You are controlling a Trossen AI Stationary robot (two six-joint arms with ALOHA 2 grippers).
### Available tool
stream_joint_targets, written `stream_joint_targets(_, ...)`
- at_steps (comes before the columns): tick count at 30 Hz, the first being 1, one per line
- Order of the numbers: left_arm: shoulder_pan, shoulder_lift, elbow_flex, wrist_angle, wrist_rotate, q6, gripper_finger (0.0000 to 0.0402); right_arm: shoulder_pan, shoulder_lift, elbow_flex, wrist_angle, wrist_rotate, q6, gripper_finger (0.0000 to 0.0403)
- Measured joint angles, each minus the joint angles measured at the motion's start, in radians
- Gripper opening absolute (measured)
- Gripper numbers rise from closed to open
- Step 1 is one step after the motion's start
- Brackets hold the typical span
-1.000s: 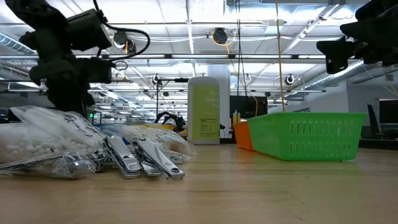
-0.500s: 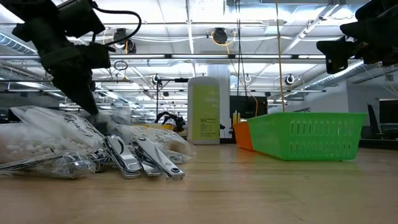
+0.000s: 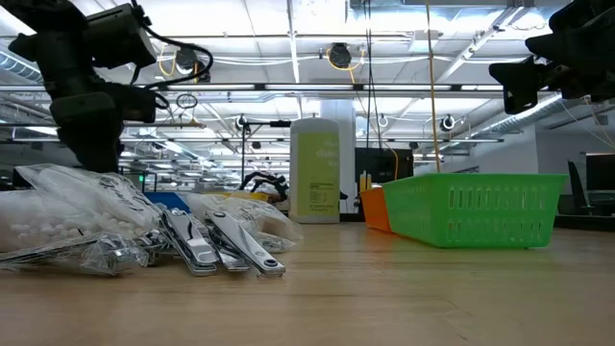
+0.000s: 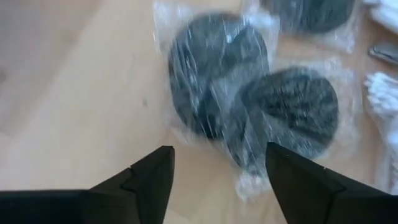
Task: Pick & Place Travel size toiletries
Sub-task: Put the black hairbrush into the blue bin
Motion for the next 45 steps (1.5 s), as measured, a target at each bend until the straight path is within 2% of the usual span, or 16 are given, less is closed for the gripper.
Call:
stream_joint_targets(8, -0.023, 0.051, -0.036, 0.014, 0.028, -0.142, 0.0266, 0.000, 0.000, 0.000, 0.000, 0.000, 0.000, 0.0242)
stream_joint_targets(12, -0.037, 0.075, -0.061, 0.076, 0.056, -0.148, 0.0267, 0.000, 0.000, 0.000, 0.000, 0.000, 0.000, 0.0242)
stream_joint_targets(22, -0.075, 0.179, -0.062, 0.114, 0.041, -0.146, 0.0257, 0.000, 0.000, 0.000, 0.000, 0.000, 0.000, 0.0242)
stream_joint_targets(28, -0.089, 0.197, -0.061, 0.139, 0.041, -0.136, 0.0186, 0.000, 0.000, 0.000, 0.000, 0.000, 0.000, 0.0242)
stream_joint_targets(36, -0.089, 0.176, -0.066, 0.136, 0.100, -0.118, 0.0022, 0.000, 0.000, 0.000, 0.000, 0.000, 0.000, 0.0242)
stream_joint_targets(37, -0.089, 0.176, -0.066, 0.137, 0.112, -0.118, 0.0012, 0.000, 0.000, 0.000, 0.000, 0.000, 0.000, 0.0242)
stream_joint_targets(45, -0.090, 0.163, -0.038, 0.136, 0.105, -0.105, 0.0002, 0.000, 0.000, 0.000, 0.000, 0.000, 0.000, 0.0242)
